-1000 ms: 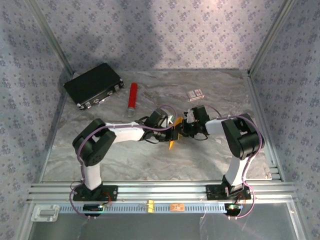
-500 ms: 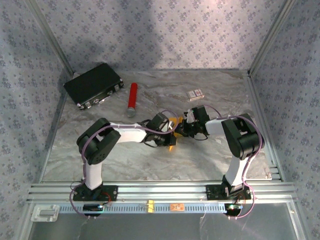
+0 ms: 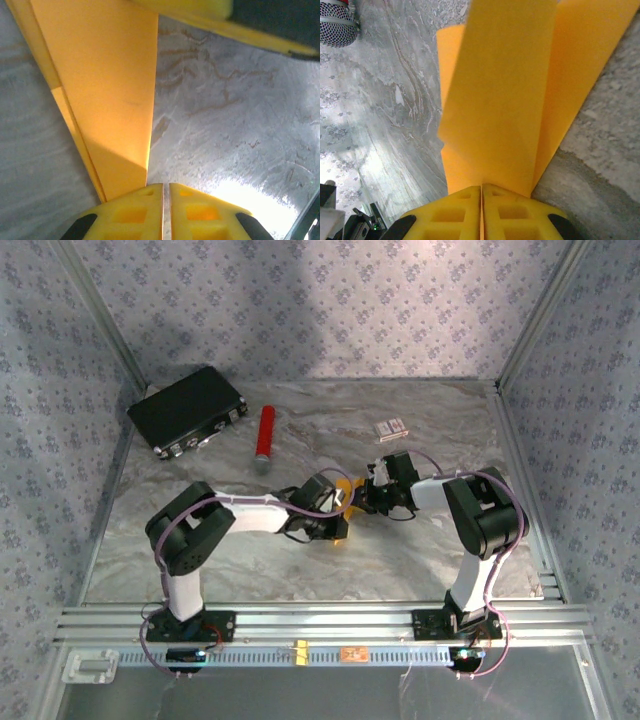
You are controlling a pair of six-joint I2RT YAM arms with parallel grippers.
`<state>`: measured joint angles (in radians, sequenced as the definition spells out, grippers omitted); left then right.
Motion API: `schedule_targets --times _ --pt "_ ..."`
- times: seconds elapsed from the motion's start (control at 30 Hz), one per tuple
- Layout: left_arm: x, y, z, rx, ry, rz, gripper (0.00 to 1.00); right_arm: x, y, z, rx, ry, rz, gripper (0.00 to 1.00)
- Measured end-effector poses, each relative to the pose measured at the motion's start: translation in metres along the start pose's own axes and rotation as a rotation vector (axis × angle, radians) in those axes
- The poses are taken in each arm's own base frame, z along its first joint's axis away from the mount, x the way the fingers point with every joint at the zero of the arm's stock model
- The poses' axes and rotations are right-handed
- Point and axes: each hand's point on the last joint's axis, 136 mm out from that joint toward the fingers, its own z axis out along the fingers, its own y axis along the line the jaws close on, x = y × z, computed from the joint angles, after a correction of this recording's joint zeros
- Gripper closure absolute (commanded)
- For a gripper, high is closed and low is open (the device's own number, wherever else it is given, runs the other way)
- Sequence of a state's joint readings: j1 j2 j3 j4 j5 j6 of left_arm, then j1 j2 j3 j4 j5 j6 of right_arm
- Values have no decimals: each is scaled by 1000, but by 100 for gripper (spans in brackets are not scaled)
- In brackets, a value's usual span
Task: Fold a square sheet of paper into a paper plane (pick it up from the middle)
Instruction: Fold the wing for the fifth time at the center of the table.
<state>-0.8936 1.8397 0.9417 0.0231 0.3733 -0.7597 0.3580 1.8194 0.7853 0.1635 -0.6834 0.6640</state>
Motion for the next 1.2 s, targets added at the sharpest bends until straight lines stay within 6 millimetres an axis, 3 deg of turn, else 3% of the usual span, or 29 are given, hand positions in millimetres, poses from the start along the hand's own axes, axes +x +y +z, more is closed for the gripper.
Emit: schedule_targets --times 0.27,0.73,1.0,1.2 --pt "14 3 -6 -5 15 5 88 0 0 0 0 0 0 89" --pt "10 -6 -14 11 0 14 81 0 0 1 15 2 3 89" --pt "-33 -35 -33 75 -95 28 81 0 0 1 17 3 3 89" --pt "-61 -26 -30 63 -126 -2 84 0 0 1 18 3 3 89"
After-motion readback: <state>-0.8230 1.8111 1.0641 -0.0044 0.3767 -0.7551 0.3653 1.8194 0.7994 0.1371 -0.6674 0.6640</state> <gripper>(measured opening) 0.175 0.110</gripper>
